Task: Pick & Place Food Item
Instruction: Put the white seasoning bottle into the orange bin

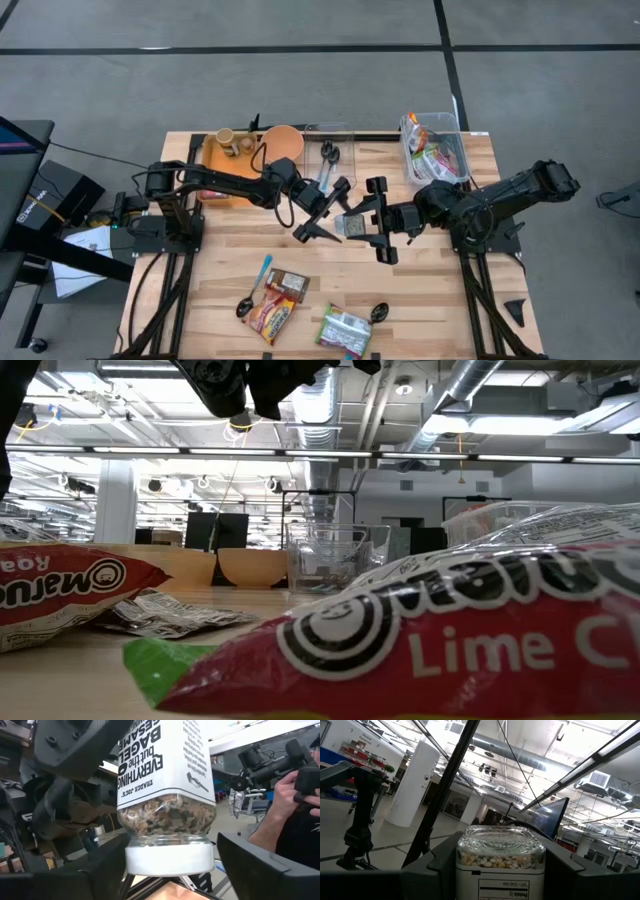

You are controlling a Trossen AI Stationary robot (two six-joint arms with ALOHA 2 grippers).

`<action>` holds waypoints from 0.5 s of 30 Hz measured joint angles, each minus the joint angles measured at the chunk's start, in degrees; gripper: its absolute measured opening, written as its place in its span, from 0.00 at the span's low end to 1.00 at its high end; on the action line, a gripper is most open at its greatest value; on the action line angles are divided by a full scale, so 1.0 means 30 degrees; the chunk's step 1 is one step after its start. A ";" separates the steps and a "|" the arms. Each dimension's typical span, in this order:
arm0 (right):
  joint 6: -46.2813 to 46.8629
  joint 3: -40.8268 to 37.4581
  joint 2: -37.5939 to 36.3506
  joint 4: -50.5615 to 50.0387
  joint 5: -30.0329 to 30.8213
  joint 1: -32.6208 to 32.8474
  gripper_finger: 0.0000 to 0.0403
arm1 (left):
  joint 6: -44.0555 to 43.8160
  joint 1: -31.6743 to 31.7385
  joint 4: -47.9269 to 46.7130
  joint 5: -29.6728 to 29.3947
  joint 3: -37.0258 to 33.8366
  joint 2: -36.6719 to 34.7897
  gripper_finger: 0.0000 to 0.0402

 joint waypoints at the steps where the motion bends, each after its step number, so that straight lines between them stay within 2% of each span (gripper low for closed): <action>1: -0.0004 0.0007 0.0000 0.0004 0.0000 0.0000 0.47 | -0.0046 0.0002 -0.0001 0.0003 0.0000 0.0000 0.69; 6: -0.0007 0.0007 0.0007 -0.0005 -0.0051 0.0022 0.47 | -0.0067 0.0012 -0.0019 -0.0015 0.0000 0.0000 0.50; 15: -0.0007 0.0015 0.0007 -0.0247 0.0022 0.0015 0.47 | -0.0218 0.0169 -0.0378 0.0060 0.0000 -0.0022 0.49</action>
